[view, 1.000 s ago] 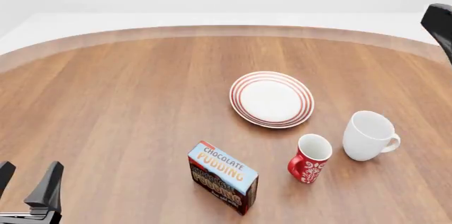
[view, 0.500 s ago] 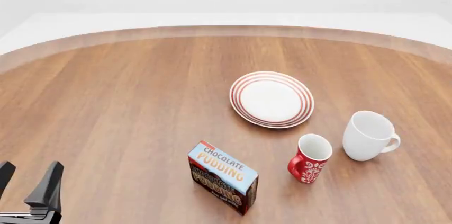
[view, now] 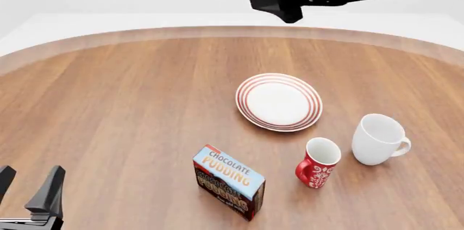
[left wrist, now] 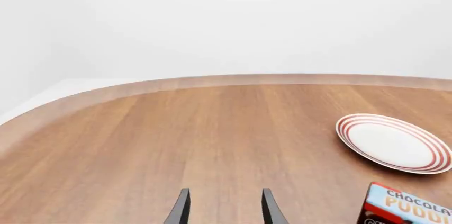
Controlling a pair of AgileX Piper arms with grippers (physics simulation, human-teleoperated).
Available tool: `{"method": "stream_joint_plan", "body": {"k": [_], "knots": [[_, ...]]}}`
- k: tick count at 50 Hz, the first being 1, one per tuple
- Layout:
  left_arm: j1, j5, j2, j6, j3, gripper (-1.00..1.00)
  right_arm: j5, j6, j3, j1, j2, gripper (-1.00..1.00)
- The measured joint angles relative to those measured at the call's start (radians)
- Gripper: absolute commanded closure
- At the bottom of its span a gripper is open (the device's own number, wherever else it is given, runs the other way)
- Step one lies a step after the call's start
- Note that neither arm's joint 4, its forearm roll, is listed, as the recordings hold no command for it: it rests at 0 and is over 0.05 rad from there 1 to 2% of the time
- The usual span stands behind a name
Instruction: Put the chocolate pudding to the right of the plate.
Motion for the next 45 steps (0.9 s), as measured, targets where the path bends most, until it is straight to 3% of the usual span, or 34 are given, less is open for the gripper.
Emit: {"method": "stream_joint_plan", "body": {"k": [17, 45], "knots": [[0.0, 0.0, 0.0, 0.0, 0.0, -1.0, -0.037, 0.063, 0.117, 0.044, 0.04, -1.0], [0.0, 0.0, 0.0, 0.0, 0.0, -1.0, -0.212, 0.159, 0.467, 0.084, -0.012, -1.0]]}}
